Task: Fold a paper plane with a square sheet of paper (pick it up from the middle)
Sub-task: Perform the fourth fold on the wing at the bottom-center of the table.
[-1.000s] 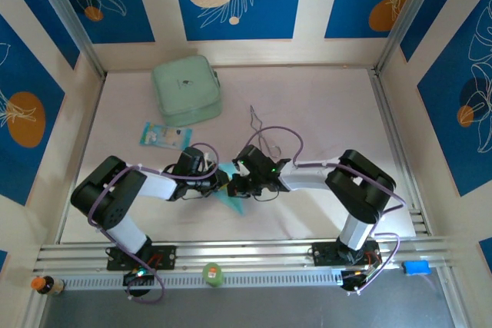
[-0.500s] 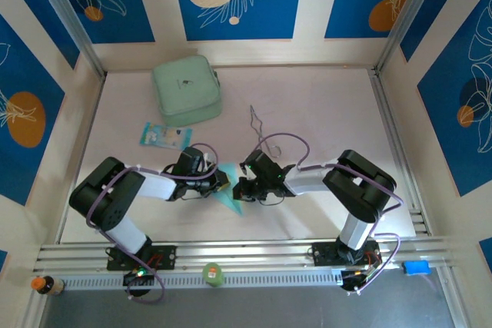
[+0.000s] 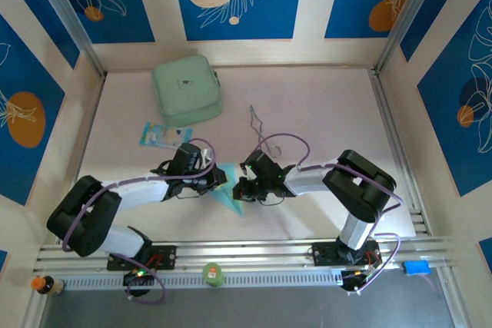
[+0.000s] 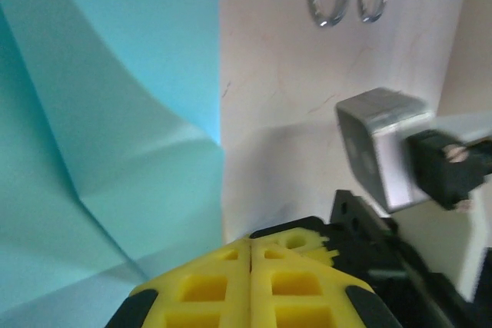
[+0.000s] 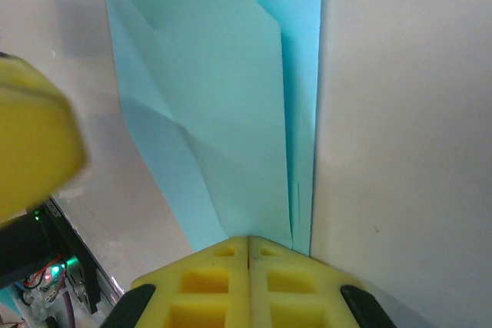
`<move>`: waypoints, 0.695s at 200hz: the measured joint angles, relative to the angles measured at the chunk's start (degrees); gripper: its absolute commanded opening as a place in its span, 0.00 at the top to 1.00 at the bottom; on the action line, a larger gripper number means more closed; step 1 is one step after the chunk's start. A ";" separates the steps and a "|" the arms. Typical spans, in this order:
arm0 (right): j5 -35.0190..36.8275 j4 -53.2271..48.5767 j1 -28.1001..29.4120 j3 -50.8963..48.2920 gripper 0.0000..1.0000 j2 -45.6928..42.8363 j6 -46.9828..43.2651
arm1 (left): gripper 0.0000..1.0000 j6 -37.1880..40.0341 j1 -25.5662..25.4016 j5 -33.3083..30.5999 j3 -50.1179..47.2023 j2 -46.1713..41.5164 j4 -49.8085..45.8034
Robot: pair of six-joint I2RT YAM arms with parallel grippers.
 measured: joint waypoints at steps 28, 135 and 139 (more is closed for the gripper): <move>0.00 0.00 -0.02 -0.04 1.00 0.00 0.00 | 1.00 0.07 -1.20 0.24 1.03 4.96 -0.26; -1.05 -4.94 0.39 1.31 0.93 -5.77 -3.56 | 1.00 0.50 -1.66 -1.11 2.45 8.81 -0.72; -1.33 -4.96 0.66 1.70 0.92 -5.84 -3.85 | 1.00 0.63 -1.66 -1.11 2.45 8.81 -0.72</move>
